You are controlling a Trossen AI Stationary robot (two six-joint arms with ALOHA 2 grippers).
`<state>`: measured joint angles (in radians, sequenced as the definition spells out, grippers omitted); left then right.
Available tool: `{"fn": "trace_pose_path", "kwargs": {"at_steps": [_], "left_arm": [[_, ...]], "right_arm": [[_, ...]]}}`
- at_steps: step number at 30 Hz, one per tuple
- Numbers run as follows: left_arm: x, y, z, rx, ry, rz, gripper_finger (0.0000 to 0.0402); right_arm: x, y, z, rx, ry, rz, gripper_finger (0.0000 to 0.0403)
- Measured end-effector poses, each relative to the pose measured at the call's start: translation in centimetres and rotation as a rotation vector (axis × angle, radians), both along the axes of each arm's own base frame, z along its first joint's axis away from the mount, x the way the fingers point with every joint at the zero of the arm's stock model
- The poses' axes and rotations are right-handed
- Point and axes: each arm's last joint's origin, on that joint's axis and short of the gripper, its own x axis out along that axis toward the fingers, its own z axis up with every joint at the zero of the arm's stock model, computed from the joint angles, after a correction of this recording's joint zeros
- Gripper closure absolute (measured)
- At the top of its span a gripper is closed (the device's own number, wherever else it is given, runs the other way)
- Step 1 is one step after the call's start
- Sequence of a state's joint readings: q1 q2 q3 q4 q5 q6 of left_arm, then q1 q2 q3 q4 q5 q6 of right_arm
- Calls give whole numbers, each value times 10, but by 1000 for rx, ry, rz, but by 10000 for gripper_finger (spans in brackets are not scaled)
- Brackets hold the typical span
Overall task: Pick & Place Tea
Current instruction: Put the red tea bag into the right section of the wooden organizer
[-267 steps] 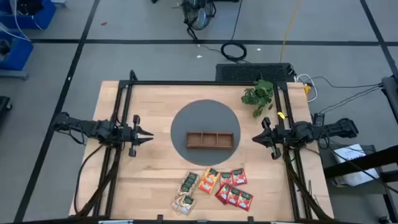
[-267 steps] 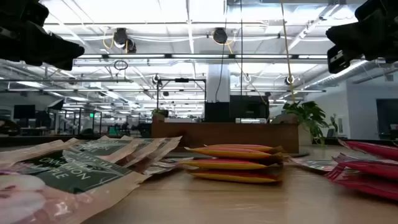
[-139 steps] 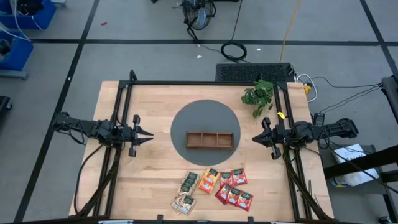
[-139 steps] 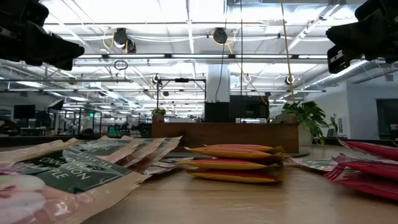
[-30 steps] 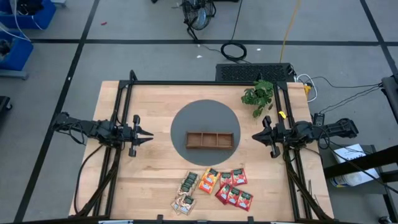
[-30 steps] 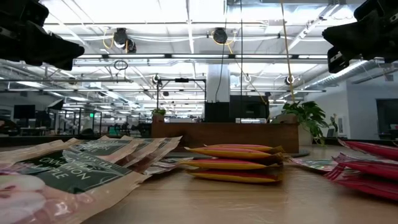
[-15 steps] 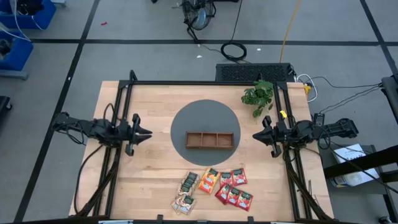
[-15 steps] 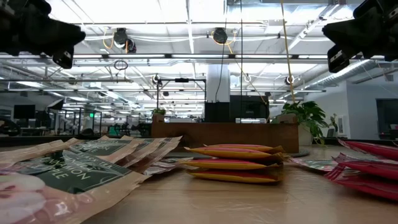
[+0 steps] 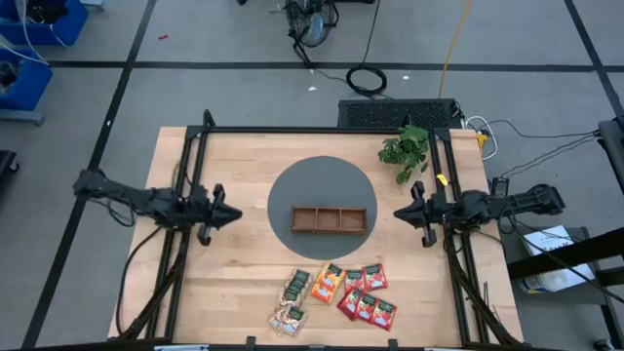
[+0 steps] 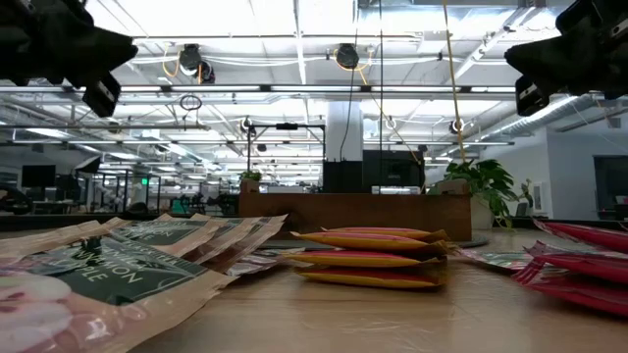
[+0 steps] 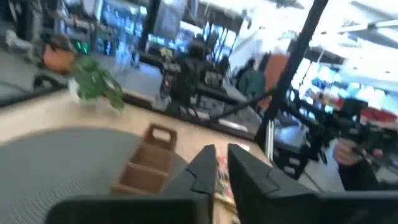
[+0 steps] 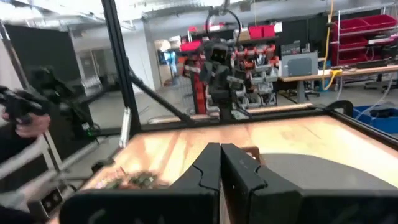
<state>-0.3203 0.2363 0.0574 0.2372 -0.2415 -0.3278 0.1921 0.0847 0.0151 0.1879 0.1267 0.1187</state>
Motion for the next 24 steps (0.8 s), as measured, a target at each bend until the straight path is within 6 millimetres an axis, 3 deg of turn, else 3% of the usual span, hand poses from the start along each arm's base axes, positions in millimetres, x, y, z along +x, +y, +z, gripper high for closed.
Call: {"fn": "trace_pose_path", "kwargs": {"at_steps": [3, 8, 17, 20, 24], "left_arm": [[14, -11, 0, 32, 2, -43, 394], [52, -42, 23, 177, 75, -54, 397], [167, -124, 55, 363, 396, -75, 394], [200, -143, 58, 353, 430, -82, 398], [234, -170, 50, 365, 441, -260, 394]], "right_arm": [[2, 0, -2, -12, 20, -1, 403], [4, 2, -5, -17, 53, 49, 403], [5, 13, -9, 56, 120, 264, 403], [7, 21, -14, 85, 188, 279, 403], [10, 38, -19, 49, 336, 314, 403]]}}
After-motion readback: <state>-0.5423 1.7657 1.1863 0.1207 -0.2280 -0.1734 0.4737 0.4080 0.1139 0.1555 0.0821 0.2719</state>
